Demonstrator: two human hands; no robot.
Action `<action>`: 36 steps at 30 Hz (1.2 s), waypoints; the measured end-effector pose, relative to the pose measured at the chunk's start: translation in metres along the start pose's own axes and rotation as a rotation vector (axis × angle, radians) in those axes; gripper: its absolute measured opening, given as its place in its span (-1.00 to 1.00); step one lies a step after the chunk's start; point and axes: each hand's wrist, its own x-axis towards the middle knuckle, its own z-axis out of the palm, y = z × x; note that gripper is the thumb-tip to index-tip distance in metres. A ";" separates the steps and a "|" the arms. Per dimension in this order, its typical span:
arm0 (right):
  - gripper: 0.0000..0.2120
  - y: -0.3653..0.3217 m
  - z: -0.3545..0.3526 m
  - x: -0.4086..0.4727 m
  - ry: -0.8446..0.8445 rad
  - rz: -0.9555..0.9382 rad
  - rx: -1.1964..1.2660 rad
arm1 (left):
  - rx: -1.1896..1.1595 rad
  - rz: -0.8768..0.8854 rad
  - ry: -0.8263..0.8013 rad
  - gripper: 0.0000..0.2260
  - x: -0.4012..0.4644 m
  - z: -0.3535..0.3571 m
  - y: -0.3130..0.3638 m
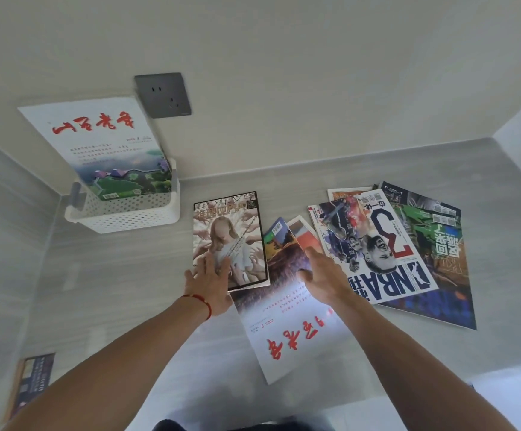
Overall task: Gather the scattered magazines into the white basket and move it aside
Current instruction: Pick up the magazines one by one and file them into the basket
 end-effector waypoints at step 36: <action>-0.80 -0.196 -0.061 0.050 0.094 -0.135 0.637 | -1.536 -0.013 0.381 -0.86 -0.049 -0.093 -0.184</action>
